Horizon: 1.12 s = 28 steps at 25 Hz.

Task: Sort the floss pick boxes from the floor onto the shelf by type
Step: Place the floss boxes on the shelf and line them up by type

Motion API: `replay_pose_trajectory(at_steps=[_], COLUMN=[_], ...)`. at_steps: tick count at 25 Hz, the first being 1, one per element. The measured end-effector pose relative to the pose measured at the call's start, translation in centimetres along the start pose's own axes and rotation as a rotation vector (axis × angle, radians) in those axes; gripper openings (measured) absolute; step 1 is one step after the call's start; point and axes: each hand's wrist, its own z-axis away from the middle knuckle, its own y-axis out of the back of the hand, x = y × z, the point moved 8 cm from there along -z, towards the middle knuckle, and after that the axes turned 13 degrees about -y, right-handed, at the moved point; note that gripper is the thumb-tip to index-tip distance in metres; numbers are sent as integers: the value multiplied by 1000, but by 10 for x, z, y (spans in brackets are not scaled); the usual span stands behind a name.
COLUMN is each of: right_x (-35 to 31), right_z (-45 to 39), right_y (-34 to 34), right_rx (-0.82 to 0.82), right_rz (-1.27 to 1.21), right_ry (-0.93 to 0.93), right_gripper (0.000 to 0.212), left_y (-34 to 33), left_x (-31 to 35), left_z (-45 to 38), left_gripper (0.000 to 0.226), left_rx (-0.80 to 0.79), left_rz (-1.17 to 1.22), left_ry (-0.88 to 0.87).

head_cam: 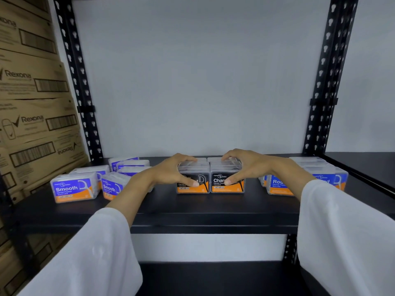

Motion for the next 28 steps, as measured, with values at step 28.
replay_pose_trajectory(at_steps=[28], right_x=[-193], right_z=[-14], right_y=[-46], right_rx=[249], right_rz=[-306], right_ry=[277], right_gripper=[18], left_y=[166], left_x=[-46], left_z=[163], left_gripper=[21], left_rx=[463], left_rz=[-331], left_ry=[68])
